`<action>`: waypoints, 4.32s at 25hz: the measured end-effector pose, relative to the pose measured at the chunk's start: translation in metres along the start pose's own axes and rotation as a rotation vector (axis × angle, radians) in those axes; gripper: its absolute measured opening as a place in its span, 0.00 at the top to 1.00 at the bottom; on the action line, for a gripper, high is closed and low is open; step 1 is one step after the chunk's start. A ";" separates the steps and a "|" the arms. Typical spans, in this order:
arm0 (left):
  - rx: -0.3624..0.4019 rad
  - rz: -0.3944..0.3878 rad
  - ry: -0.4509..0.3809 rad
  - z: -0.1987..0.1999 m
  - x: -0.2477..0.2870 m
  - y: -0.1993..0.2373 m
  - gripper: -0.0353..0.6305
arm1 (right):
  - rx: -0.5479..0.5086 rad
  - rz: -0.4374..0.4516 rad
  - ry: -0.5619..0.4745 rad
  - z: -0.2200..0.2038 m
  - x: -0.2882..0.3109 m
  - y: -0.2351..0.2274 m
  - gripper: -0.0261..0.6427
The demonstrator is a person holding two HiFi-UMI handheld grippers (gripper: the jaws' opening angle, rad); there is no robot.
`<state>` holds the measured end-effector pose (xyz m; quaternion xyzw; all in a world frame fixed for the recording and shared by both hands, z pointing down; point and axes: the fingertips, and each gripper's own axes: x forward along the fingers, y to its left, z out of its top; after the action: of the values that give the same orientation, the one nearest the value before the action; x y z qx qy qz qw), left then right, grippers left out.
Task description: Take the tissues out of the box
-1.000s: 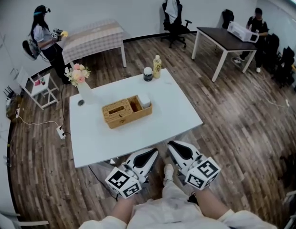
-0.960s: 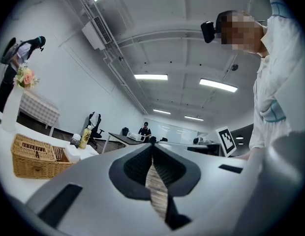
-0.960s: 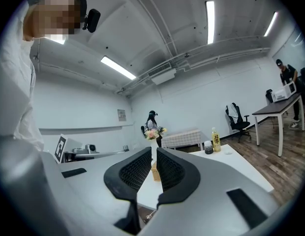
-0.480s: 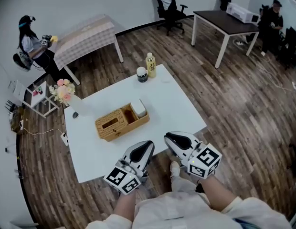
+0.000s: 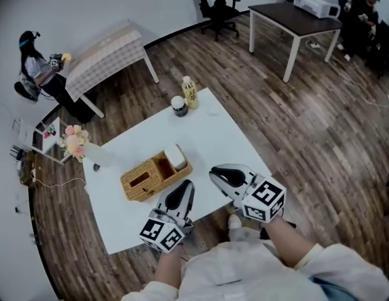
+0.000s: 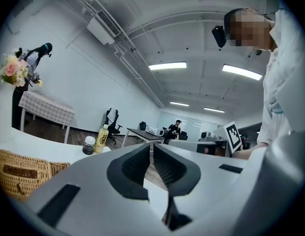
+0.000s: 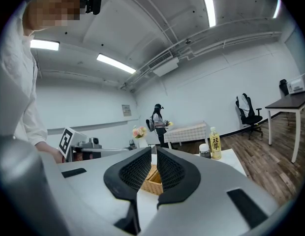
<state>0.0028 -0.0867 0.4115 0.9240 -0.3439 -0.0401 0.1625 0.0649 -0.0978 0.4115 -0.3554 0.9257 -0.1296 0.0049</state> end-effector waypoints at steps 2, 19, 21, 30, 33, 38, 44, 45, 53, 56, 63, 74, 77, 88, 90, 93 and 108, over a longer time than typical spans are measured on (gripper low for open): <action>-0.004 0.044 -0.003 -0.001 0.009 0.013 0.91 | -0.007 0.013 0.011 0.002 0.007 -0.011 0.90; -0.007 0.401 0.165 -0.056 0.043 0.120 0.66 | -0.014 0.103 0.095 -0.024 0.072 -0.057 0.90; -0.017 0.431 0.196 -0.062 0.045 0.132 0.63 | -0.014 0.102 0.105 -0.026 0.077 -0.059 0.90; -0.065 0.501 0.282 -0.083 0.053 0.171 0.56 | -0.005 0.090 0.133 -0.034 0.096 -0.068 0.90; -0.082 0.519 0.305 -0.088 0.055 0.179 0.54 | -0.003 0.087 0.135 -0.032 0.100 -0.071 0.90; -0.103 0.536 0.336 -0.096 0.059 0.187 0.52 | 0.002 0.084 0.140 -0.034 0.104 -0.076 0.90; -0.093 0.556 0.385 -0.104 0.064 0.195 0.49 | 0.008 0.080 0.145 -0.036 0.108 -0.081 0.90; -0.093 0.557 0.395 -0.107 0.065 0.196 0.48 | 0.009 0.080 0.146 -0.036 0.108 -0.082 0.90; -0.110 0.592 0.479 -0.124 0.071 0.200 0.47 | 0.013 0.070 0.152 -0.039 0.105 -0.088 0.90; -0.105 0.604 0.506 -0.130 0.072 0.202 0.47 | 0.012 0.067 0.155 -0.041 0.105 -0.090 0.90; -0.089 0.623 0.524 -0.135 0.073 0.204 0.47 | 0.007 0.070 0.159 -0.041 0.103 -0.090 0.90; -0.071 0.685 0.562 -0.145 0.071 0.209 0.47 | 0.015 0.056 0.158 -0.042 0.096 -0.088 0.90; -0.069 0.709 0.566 -0.145 0.071 0.211 0.47 | 0.016 0.052 0.158 -0.042 0.095 -0.089 0.90; -0.065 0.746 0.563 -0.146 0.071 0.212 0.53 | 0.030 0.022 0.157 -0.045 0.088 -0.096 0.90; -0.068 0.749 0.562 -0.147 0.071 0.213 0.54 | 0.030 0.022 0.155 -0.045 0.088 -0.096 0.90; -0.073 0.751 0.563 -0.147 0.071 0.212 0.56 | 0.032 0.016 0.157 -0.045 0.085 -0.099 0.90; -0.084 0.744 0.581 -0.144 0.068 0.209 0.61 | 0.043 0.020 0.152 -0.043 0.086 -0.102 0.90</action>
<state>-0.0488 -0.2400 0.6187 0.7035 -0.5900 0.2672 0.2926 0.0630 -0.2174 0.4848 -0.3349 0.9240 -0.1759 -0.0563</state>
